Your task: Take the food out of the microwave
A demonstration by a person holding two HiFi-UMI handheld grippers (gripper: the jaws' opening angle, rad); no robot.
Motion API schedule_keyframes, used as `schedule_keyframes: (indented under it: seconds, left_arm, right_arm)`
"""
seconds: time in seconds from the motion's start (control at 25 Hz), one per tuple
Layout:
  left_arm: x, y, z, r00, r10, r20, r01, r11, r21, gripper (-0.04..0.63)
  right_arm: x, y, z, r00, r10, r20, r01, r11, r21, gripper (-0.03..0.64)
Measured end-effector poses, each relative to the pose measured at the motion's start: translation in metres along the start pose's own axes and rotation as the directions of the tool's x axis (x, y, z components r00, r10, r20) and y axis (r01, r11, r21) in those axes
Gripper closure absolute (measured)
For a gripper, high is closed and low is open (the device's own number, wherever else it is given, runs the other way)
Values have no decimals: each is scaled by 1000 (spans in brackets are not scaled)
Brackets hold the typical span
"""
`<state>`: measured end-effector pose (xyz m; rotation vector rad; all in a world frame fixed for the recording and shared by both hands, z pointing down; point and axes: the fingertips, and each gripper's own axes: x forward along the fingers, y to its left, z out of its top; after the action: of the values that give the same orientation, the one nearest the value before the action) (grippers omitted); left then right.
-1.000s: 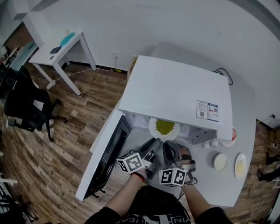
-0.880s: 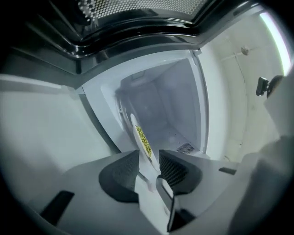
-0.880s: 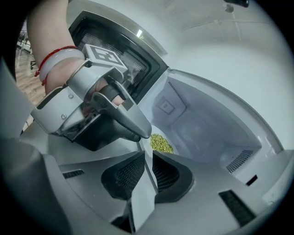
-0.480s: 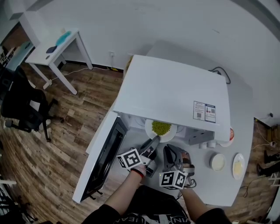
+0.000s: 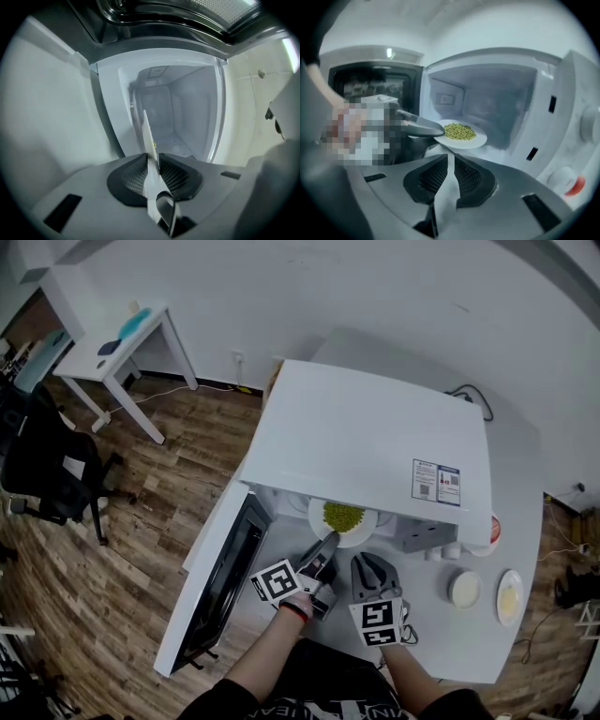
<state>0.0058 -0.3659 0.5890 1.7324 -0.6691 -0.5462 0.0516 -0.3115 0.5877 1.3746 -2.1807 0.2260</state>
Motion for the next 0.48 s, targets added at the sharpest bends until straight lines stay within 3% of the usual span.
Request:
schedule_keyframes:
  seconds: [0.08,0.16,0.32,0.48]
  left_arm:
    - [-4,2,-2,1000,8,-4,-8,1000,2,523]
    - [-7,4,-4,1000,17,-10,-17,1000,4,536]
    - [-15,6,-6,1000,29,-5,-29,1000,-4,554]
    - [-21,8,-4,999,43,10,-42,999,-19,554]
  right_arm:
    - [3,6,1,997,82,16,-83,985,153,569]
    - [6,14,1,987,158,43,-163,941,296,569]
    - [9,18,2,965,227,130,-260,773,579,569]
    - [8,21,4,948,251,195,-312,621,719,567]
